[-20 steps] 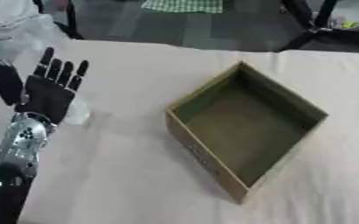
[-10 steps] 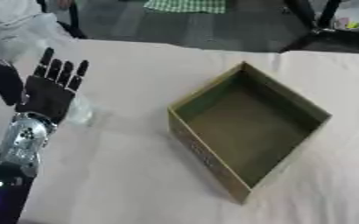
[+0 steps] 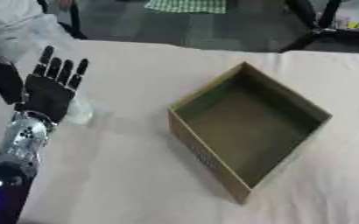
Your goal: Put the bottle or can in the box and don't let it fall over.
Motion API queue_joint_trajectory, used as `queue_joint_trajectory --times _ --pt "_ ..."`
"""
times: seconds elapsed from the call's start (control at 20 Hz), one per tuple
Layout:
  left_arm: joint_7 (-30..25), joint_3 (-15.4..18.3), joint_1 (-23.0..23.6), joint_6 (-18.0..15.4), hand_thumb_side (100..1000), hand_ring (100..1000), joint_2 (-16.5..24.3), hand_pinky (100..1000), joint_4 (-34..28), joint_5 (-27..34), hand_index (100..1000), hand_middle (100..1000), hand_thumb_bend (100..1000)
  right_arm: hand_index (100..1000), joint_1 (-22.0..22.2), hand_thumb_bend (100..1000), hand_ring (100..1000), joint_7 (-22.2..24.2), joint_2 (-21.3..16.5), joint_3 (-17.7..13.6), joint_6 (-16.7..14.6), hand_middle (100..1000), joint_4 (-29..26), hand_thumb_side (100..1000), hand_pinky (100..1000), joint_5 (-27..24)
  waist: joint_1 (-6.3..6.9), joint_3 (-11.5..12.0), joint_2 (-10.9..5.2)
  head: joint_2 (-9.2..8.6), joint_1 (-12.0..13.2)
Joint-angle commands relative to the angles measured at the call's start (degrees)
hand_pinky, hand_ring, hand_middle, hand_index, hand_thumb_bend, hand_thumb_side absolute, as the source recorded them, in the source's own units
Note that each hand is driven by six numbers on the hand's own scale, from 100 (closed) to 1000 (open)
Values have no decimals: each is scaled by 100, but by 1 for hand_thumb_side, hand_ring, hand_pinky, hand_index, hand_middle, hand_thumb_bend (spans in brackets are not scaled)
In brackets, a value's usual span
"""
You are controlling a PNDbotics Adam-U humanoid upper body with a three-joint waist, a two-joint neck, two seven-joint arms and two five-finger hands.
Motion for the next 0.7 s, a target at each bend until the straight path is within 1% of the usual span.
queue_joint_trajectory --times 0.05,0.7 --pt "1 31 -145 25 722 373 156 650 -48 33 1000 268 721 876 -87 100 739 23 -179 -29 -13 730 -38 699 808 3 9 -14 -67 -52 26" --pt "7 5 -324 47 726 373 133 646 209 146 1000 266 723 877 -100 100 739 27 -167 -25 -13 730 -44 704 808 3 26 -37 -42 -95 54"
